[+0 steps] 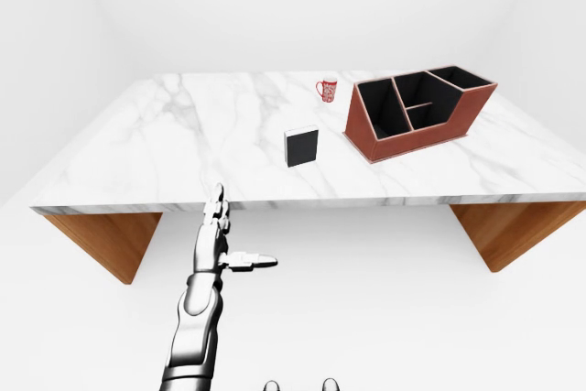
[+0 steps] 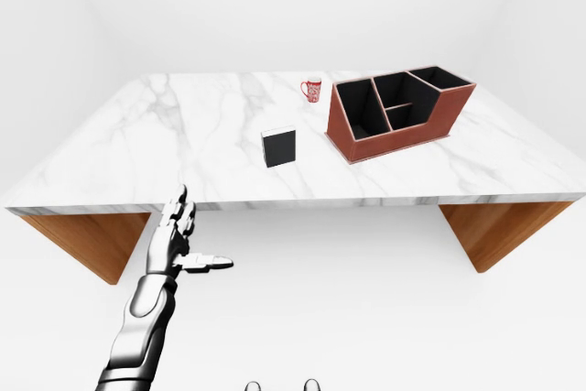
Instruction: Pick up the book and place it in the left compartment of the caddy.
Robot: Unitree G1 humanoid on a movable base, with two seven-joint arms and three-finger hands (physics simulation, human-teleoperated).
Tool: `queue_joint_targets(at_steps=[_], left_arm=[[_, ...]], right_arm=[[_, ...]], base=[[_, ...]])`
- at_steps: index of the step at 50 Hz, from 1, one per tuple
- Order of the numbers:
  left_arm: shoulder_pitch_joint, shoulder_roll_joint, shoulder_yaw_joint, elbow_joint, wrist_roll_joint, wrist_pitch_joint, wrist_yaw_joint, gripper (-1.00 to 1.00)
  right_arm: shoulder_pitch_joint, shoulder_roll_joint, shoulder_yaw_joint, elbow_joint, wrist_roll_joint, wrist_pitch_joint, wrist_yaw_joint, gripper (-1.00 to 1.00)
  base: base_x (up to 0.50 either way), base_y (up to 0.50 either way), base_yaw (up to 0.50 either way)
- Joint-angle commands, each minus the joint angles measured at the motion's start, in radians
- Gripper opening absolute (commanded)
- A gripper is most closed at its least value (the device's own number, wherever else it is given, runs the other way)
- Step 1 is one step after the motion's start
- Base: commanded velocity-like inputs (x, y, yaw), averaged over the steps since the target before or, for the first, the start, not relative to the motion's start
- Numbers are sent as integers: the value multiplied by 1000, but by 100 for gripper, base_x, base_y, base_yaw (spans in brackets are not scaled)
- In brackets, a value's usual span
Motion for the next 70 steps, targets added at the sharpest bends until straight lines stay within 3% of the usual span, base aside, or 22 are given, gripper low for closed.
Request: queue_joint_targets(at_steps=[1, 4, 70], left_arm=[[0, 0, 0, 8, 4, 0, -5, 100], [4, -1, -1, -8, 6, 0, -2, 100], [18, -3, -5, -34, 22, 0, -2, 100]], right_arm=[[3, -10, -7, 3, 25, 0, -13, 100], [8, -17, -20, 1, 68, 0, -25, 100], [6, 0, -7, -14, -9, 0, 27, 100]], base=[[0, 0, 0], [0, 0, 0], [0, 0, 0]])
